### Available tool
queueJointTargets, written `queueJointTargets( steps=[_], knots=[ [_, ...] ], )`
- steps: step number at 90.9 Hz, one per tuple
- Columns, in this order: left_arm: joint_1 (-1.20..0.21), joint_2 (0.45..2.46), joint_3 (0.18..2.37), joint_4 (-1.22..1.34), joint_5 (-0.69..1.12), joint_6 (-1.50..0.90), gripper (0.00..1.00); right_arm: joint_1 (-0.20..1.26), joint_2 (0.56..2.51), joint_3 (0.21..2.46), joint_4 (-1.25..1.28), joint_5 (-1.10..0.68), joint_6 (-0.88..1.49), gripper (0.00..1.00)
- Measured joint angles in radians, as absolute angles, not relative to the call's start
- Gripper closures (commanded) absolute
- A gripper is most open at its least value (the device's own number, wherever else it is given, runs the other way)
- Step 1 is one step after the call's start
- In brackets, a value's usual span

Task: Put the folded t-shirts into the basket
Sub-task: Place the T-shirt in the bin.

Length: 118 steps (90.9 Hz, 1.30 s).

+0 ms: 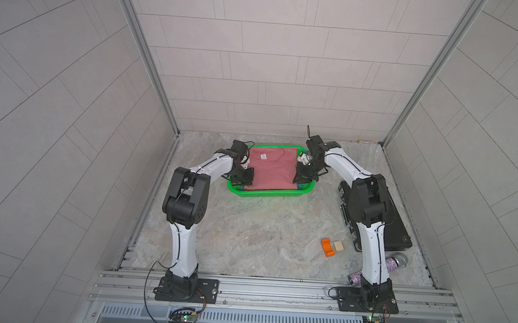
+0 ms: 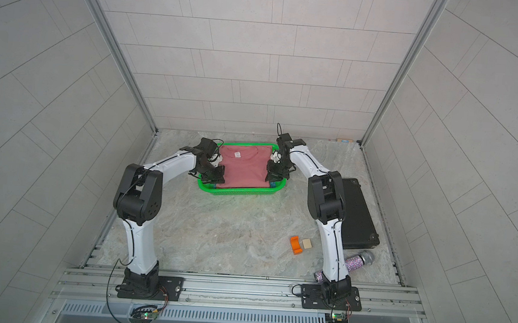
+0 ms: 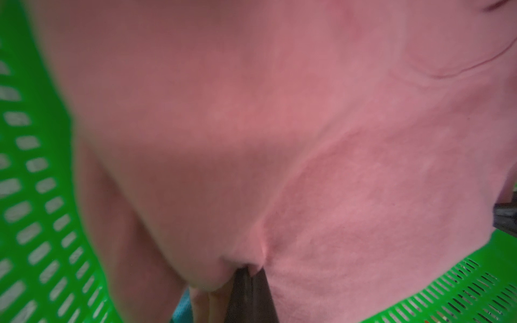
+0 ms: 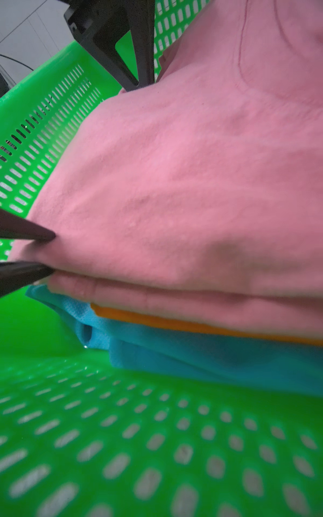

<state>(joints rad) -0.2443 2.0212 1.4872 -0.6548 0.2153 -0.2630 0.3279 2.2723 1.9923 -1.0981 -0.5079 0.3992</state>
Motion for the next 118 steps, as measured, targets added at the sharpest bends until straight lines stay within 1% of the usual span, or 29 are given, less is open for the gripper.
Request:
queueJointTargets(
  steps=[6, 10, 48, 91, 96, 103, 109, 114, 115, 118],
  knots=[
    [-0.244, 2.021, 1.488, -0.657, 0.219, -0.263, 1.00, 0.328, 2.272, 1.992, -1.090, -0.520, 0.396, 0.99],
    [-0.244, 2.022, 1.488, -0.660, 0.221, -0.262, 1.00, 0.328, 2.270, 1.993, -1.086, -0.524, 0.395, 1.00],
    [-0.242, 2.012, 1.499, -0.736, 0.273, -0.254, 1.00, 0.325, 2.262, 1.992, -1.105, -0.537, 0.393, 1.00],
    [-0.242, 1.921, 1.517, -0.892, 0.324, -0.211, 1.00, 0.320, 2.198, 1.987, -1.171, -0.543, 0.378, 1.00],
    [-0.242, 1.911, 1.517, -0.894, 0.324, -0.208, 0.90, 0.321, 2.183, 1.973, -1.170, -0.542, 0.377, 1.00],
    [-0.242, 1.897, 1.517, -0.896, 0.317, -0.199, 0.88, 0.322, 2.168, 1.949, -1.167, -0.541, 0.377, 1.00],
    [-0.242, 1.887, 1.517, -0.897, 0.309, -0.194, 0.91, 0.322, 2.163, 1.924, -1.160, -0.538, 0.377, 1.00],
    [-0.239, 1.878, 1.517, -0.901, 0.306, -0.191, 0.90, 0.322, 2.163, 1.903, -1.154, -0.536, 0.377, 1.00],
    [-0.239, 1.876, 1.515, -0.902, 0.307, -0.192, 0.90, 0.322, 2.163, 1.899, -1.153, -0.535, 0.377, 1.00],
    [-0.237, 1.870, 1.510, -0.904, 0.310, -0.193, 0.83, 0.322, 2.163, 1.888, -1.151, -0.534, 0.377, 1.00]
  ],
)
